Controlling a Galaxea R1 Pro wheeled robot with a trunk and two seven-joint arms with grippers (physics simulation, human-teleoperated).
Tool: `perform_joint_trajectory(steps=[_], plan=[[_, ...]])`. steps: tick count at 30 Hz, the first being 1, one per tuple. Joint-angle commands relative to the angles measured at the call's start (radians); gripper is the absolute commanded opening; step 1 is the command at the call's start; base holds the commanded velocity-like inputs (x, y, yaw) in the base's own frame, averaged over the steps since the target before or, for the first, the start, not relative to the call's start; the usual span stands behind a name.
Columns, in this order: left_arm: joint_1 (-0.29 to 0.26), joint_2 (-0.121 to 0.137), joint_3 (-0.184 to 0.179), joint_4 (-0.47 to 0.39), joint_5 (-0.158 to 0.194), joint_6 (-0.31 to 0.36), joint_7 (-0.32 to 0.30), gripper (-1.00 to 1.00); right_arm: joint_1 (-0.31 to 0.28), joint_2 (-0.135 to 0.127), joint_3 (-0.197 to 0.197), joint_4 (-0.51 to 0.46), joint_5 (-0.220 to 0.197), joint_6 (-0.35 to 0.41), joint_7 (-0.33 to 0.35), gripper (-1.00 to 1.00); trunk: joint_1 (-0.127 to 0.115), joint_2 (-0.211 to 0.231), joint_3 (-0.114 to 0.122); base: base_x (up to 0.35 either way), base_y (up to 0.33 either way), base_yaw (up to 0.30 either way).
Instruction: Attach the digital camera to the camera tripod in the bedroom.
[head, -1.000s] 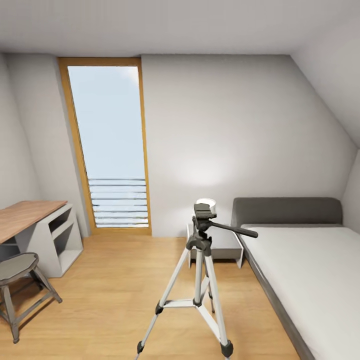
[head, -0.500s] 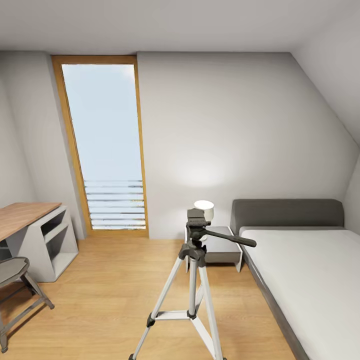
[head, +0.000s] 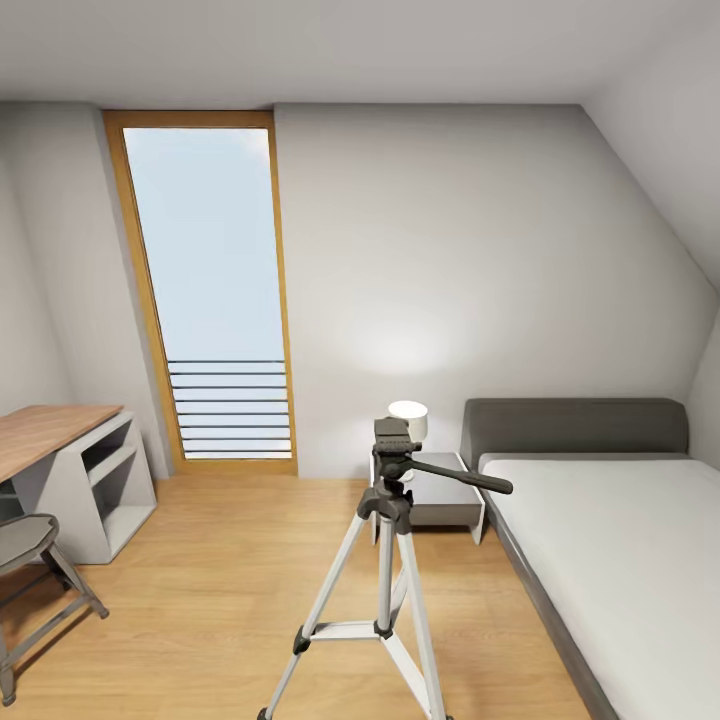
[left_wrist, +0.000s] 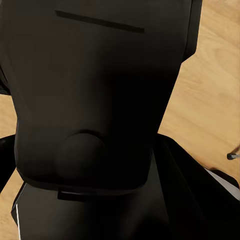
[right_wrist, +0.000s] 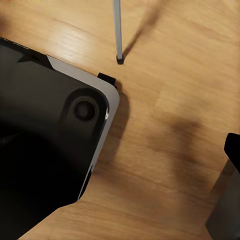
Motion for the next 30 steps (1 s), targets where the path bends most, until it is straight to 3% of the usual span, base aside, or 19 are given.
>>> perform_joint_trajectory(steps=[1, 8, 15, 20, 30], plan=[[0.000, 0.000, -0.009, -0.001, 0.007, -0.002, 0.002, -1.00, -0.001, -0.001, 0.001, 0.002, 0.003, -0.004, 0.002, 1.00, 0.000, -0.001, 0.000, 0.000, 0.000, 0.000], [0.000, 0.003, -0.002, 0.002, 0.017, -0.002, 0.005, -1.00, -0.001, -0.006, -0.009, -0.009, -0.006, 0.002, 0.004, 1.00, 0.000, -0.001, 0.000, 0.000, 0.000, 0.000], [0.000, 0.006, 0.001, 0.003, 0.022, -0.002, 0.007, -1.00, 0.001, -0.020, -0.037, -0.081, -0.083, 0.006, 0.006, 1.00, 0.000, -0.001, 0.000, 0.000, 0.000, 0.000], [0.000, 0.006, 0.001, 0.004, 0.022, -0.002, 0.007, -1.00, 0.001, -0.023, -0.043, -0.100, -0.117, 0.006, 0.007, 1.00, 0.000, -0.001, 0.000, 0.000, 0.000, 0.000], [0.000, 0.005, 0.001, 0.004, 0.022, -0.002, 0.007, -1.00, 0.001, -0.021, -0.045, -0.108, -0.135, 0.007, 0.004, 1.00, 0.000, -0.001, 0.000, 0.000, 0.000, 0.000]])
